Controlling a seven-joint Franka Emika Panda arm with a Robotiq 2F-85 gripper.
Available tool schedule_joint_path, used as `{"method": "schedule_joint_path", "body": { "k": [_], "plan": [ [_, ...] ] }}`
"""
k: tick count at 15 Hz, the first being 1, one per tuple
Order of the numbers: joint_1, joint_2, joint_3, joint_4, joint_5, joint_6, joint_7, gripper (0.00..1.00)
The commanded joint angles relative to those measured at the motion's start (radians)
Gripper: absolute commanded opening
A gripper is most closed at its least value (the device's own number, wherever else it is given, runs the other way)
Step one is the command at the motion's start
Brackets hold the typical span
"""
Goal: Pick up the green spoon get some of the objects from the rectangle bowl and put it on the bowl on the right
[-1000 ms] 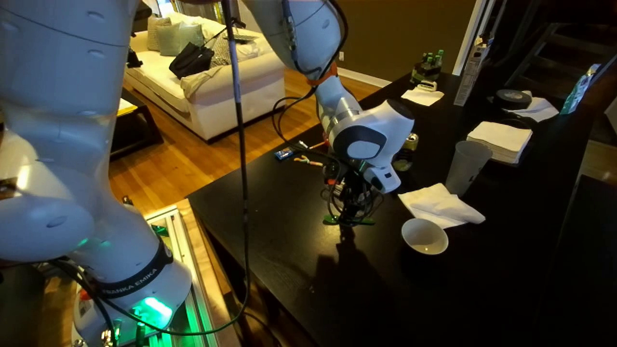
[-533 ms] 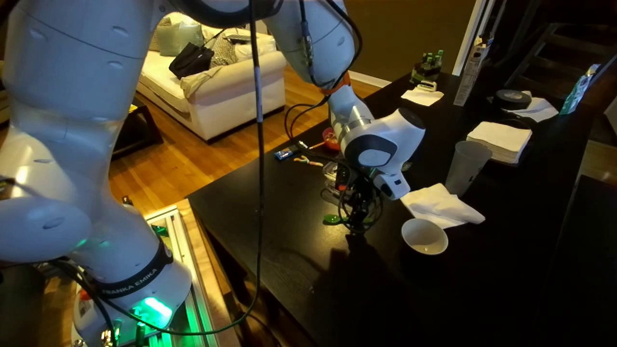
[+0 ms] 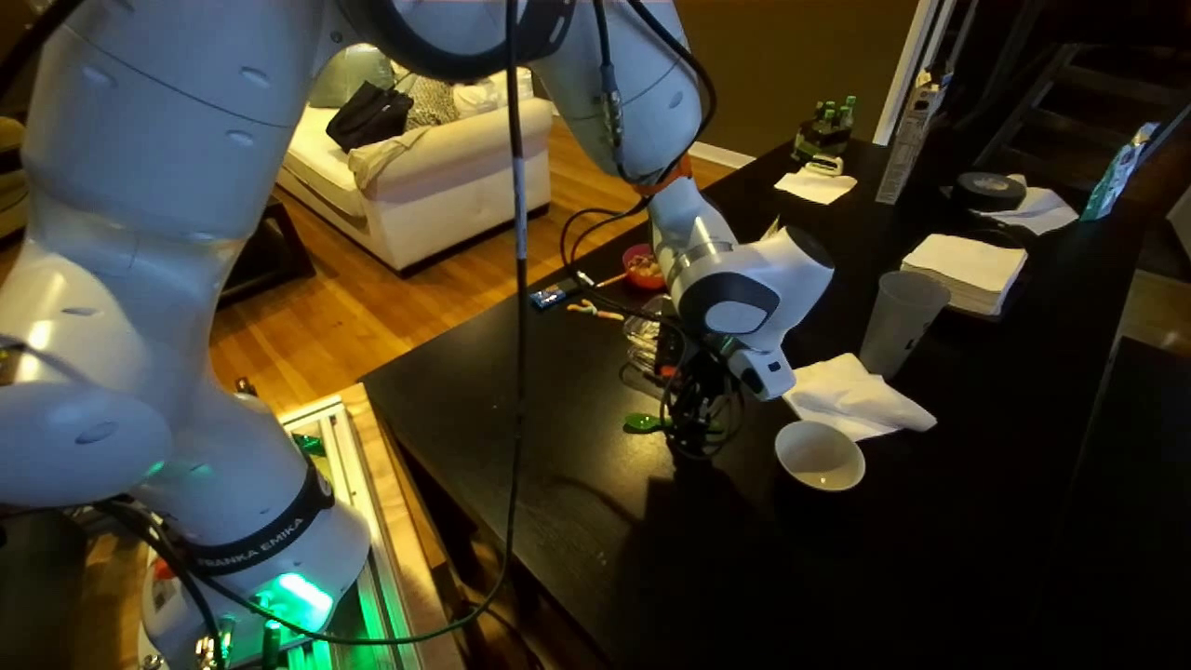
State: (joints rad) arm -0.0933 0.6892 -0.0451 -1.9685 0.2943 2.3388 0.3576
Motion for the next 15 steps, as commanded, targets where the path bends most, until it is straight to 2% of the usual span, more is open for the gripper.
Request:
{"method": "schedule_joint_path", "body": {
  "k": [1,2,3,4,7,11,15],
  "plan": [
    [-0.008,0.027,0.0,0.039,0.025,-0.054,-0.012,0.11],
    [-0.007,0.024,0.0,0.038,0.025,-0.06,-0.012,0.09],
    [-0.005,0.012,0.001,0.028,0.024,-0.065,-0.013,0.01],
    [0.0,-0.005,0.0,0.013,0.021,-0.061,-0.014,0.0],
    [0.019,-0.104,0.004,-0.073,0.016,-0.004,-0.03,0.04],
    [0.065,-0.315,0.023,-0.272,0.016,0.192,-0.069,0.04],
    [0.088,-0.456,0.098,-0.442,0.098,0.421,-0.08,0.04]
  ]
}}
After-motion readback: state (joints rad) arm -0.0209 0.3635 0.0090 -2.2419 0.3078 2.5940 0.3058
